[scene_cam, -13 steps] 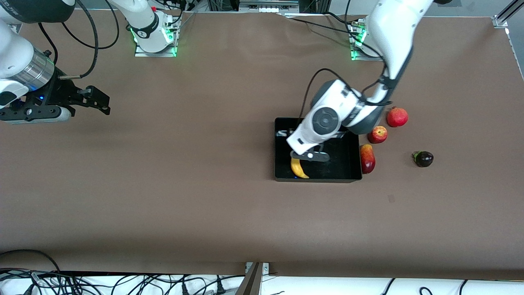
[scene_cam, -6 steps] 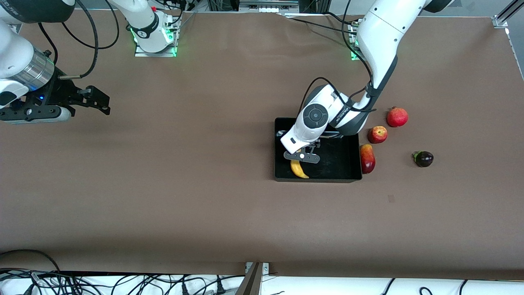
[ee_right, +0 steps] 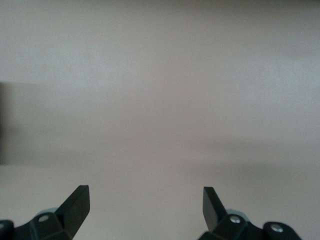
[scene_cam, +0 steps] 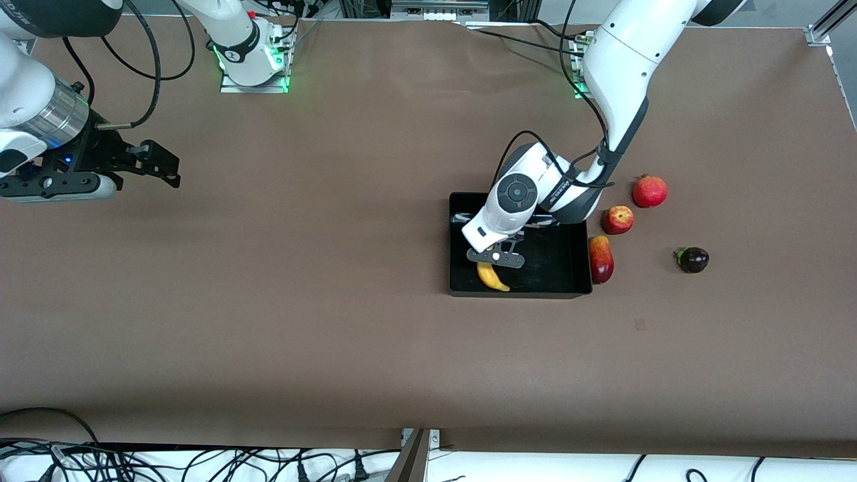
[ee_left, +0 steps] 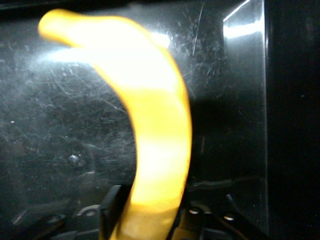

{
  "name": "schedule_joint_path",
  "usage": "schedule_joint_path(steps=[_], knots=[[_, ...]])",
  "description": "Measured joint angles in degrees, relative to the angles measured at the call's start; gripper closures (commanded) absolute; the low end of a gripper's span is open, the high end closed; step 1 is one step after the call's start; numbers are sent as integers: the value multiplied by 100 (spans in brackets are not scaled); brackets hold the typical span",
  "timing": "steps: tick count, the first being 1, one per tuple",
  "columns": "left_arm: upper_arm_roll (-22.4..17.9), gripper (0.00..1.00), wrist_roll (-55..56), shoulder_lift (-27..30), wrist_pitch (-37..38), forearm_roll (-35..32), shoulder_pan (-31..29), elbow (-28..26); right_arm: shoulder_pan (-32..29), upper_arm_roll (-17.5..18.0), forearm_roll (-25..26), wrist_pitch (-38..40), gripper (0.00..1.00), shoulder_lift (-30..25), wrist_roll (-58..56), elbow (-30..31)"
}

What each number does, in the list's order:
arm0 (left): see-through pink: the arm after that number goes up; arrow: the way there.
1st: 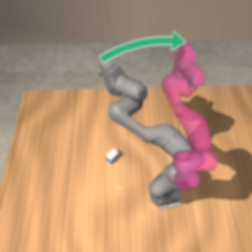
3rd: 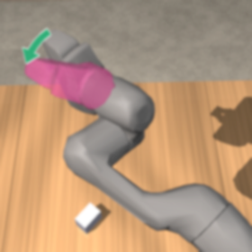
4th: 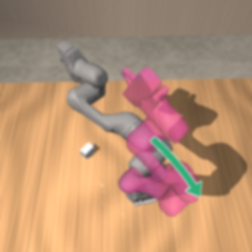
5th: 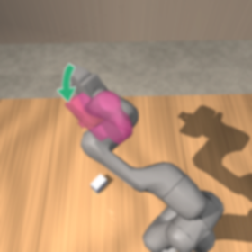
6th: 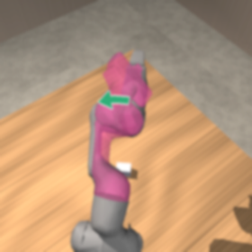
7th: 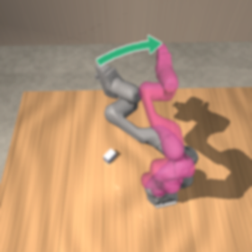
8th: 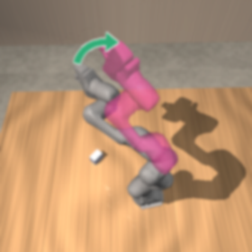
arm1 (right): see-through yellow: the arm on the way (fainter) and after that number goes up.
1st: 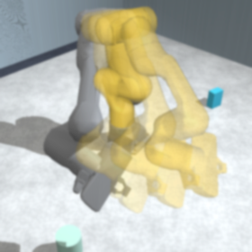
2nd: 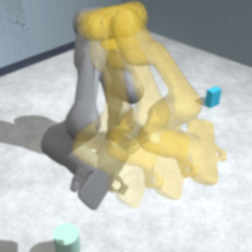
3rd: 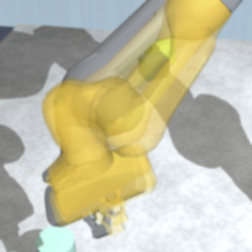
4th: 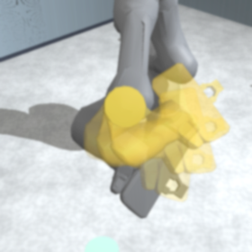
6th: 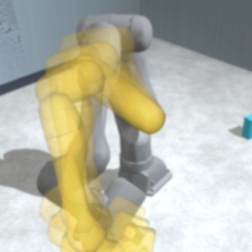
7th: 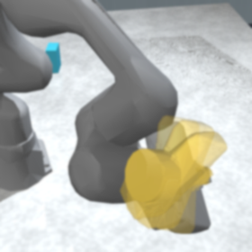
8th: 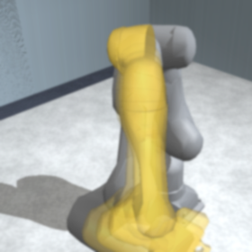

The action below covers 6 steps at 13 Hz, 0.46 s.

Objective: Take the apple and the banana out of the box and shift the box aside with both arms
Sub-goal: 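Close the left gripper on the yellow banana, then lift the banana out and lower it beside the mango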

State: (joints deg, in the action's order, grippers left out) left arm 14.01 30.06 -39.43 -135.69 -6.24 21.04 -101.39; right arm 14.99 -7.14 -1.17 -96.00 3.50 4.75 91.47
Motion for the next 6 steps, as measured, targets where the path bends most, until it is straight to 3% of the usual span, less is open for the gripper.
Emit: schedule_joint_path(steps=[4, 6], knots=[[81, 100, 23, 110, 99, 0, -30, 52, 0, 0, 0, 0, 0, 0, 1, 0], [92, 100, 22, 410, 750, 0, -97, 244, 0, 0, 0, 0, 0, 0, 2, 0]])
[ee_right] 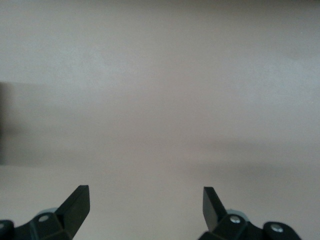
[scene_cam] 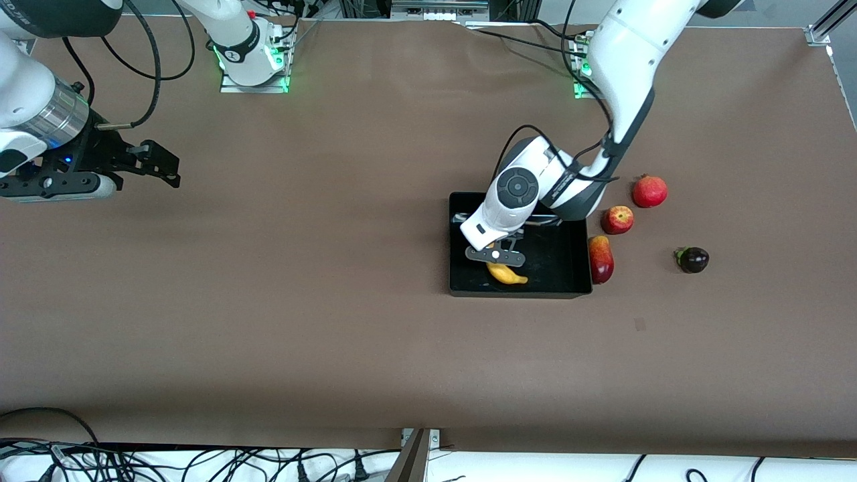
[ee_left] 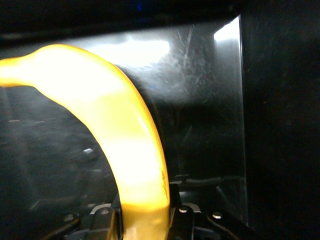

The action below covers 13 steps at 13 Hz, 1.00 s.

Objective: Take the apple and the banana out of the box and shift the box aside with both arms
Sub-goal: 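Lift the banana out and lower it beside the mango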

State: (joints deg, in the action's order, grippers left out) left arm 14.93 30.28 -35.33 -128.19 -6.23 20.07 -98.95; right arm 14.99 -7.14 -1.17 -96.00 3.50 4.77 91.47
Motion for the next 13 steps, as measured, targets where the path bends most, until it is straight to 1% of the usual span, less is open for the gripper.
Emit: schedule_joint_path(steps=[3, 5, 7, 10, 13], knots=[[3, 100, -24, 548, 1061, 0, -209, 323, 0, 0, 0, 0, 0, 0, 0, 0], [-2, 100, -334, 719, 1544, 0, -534, 441, 0, 0, -1, 0, 0, 0, 0, 0], [-24, 100, -1008, 672, 1637, -5, -1023, 442, 2, 4, -1, 3, 0, 0, 0, 0], [-88, 100, -2336, 498, 1638, -29, -1963, 441, 15, 35, -1, 2, 0, 0, -6, 0], [-100, 100, -3627, 187, 1638, -32, -2895, 429, 186, 70, -1, 17, 0, 28, -26, 7]])
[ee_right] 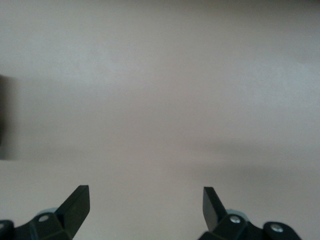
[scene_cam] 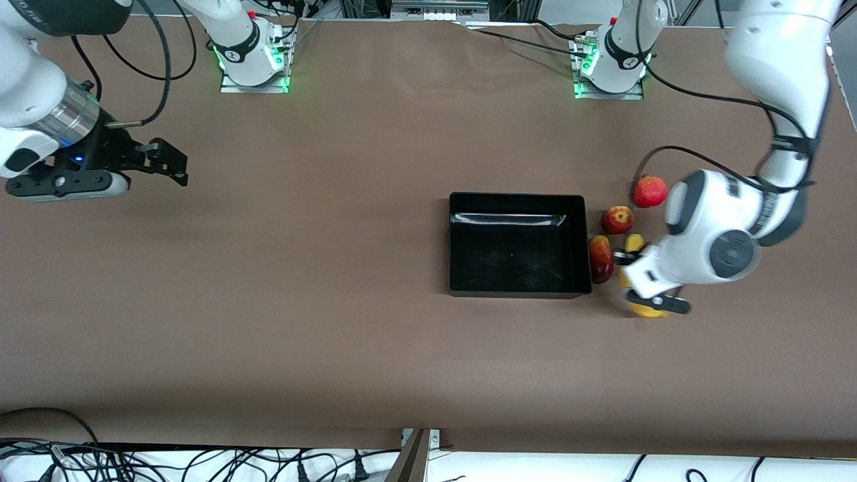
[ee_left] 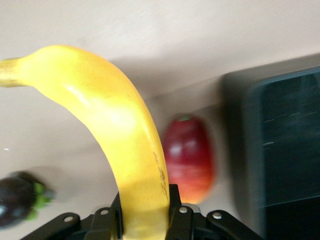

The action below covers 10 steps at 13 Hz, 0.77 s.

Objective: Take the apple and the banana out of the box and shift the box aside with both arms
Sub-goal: 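Lift the banana out and lower it beside the mango, then release the banana with the left gripper while the right gripper reaches the tray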

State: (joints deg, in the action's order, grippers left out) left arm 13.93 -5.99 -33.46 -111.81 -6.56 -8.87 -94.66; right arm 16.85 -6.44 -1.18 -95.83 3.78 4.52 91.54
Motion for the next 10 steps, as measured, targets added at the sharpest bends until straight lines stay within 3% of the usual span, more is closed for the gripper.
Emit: schedule_joint_path(steps=[2, 3, 4, 7, 10], knots=[[2, 89, -586, -277, -3, 0, -299, -13, 221, 19, 0, 176, 0, 157, 0, 40], [1, 39, -760, -403, -6, -24, -364, -16, 319, 24, 0, 275, 0, 274, -1, 57], [1, 0, -881, -513, -11, -65, -400, -16, 392, 34, -21, 295, 0, 397, -34, 63], [7, 0, -974, -595, -14, -125, -420, 26, 681, 59, -285, 50, 0, 698, -85, 63], [71, 0, -985, -341, 57, -125, -446, 404, 1183, 76, -390, -480, 0, 1015, 483, 68]])
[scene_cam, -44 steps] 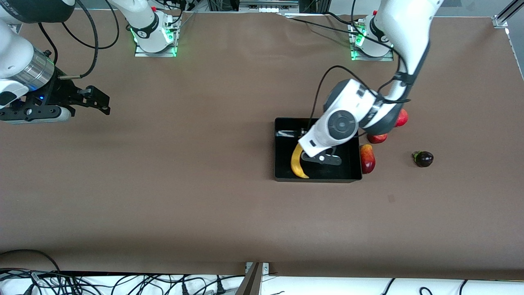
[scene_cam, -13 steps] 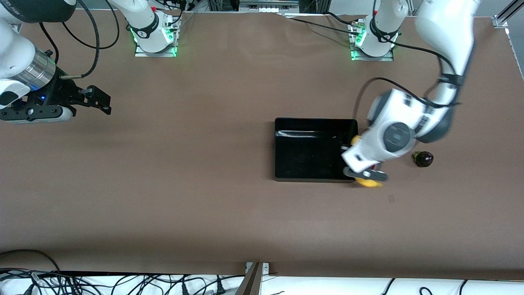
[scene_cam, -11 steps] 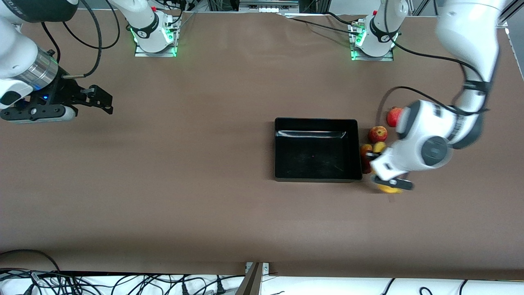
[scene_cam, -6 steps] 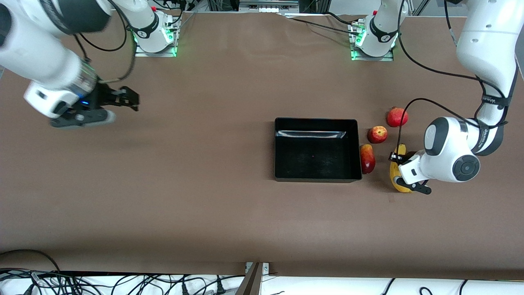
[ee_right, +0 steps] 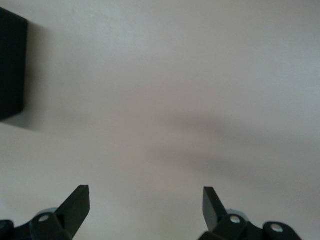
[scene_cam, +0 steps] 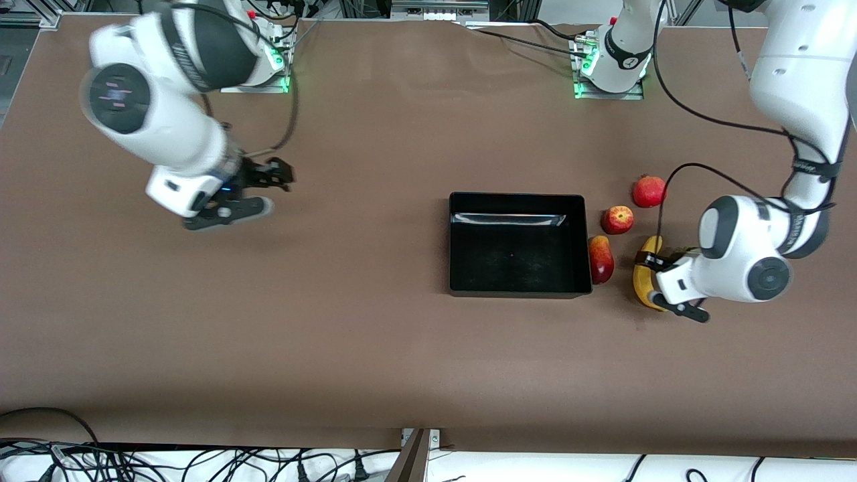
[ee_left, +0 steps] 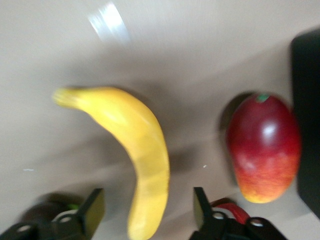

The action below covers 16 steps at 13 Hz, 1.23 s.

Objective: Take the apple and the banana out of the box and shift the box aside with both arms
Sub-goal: 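Release the banana with the left gripper while the right gripper reaches the tray, then grip the tray rim with the right gripper and drag it away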

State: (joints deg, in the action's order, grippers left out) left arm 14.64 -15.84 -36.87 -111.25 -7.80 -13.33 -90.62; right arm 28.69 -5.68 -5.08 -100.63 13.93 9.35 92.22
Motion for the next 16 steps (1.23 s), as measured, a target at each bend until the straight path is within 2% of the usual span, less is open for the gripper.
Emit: schedule_joint_path(steps=[4, 7, 9, 13, 14, 15, 16], knots=[[290, 0, 428, 620, 1042, 1, 22, 850, 861, 30, -27, -1035, 0, 639, 1462, -3], [637, 0, 1379, 1214, 1945, 1, 53, 1038, 1548, 43, -208, -2066, 0, 1336, 2670, -131], [655, 0, 1837, 1602, 2313, 116, 173, 1112, 1907, 45, -225, -2538, 0, 1821, 3242, -423], [144, 0, 2010, 2202, 2608, 624, 355, 1125, 2313, 40, -227, -3127, 0, 2669, 3879, -986], [-161, 0, 2058, 2327, 2611, 656, 524, 1080, 2338, 38, -227, -3268, 2, 2816, 3906, -1035], [-628, 0, 2121, 2470, 2594, 690, 853, 993, 2345, 37, -227, -3391, 9, 2932, 3908, -1060], [-1007, 0, 2145, 2650, 2514, 698, 1152, 834, 2348, 32, -226, -3505, 21, 3025, 3907, -1069]])
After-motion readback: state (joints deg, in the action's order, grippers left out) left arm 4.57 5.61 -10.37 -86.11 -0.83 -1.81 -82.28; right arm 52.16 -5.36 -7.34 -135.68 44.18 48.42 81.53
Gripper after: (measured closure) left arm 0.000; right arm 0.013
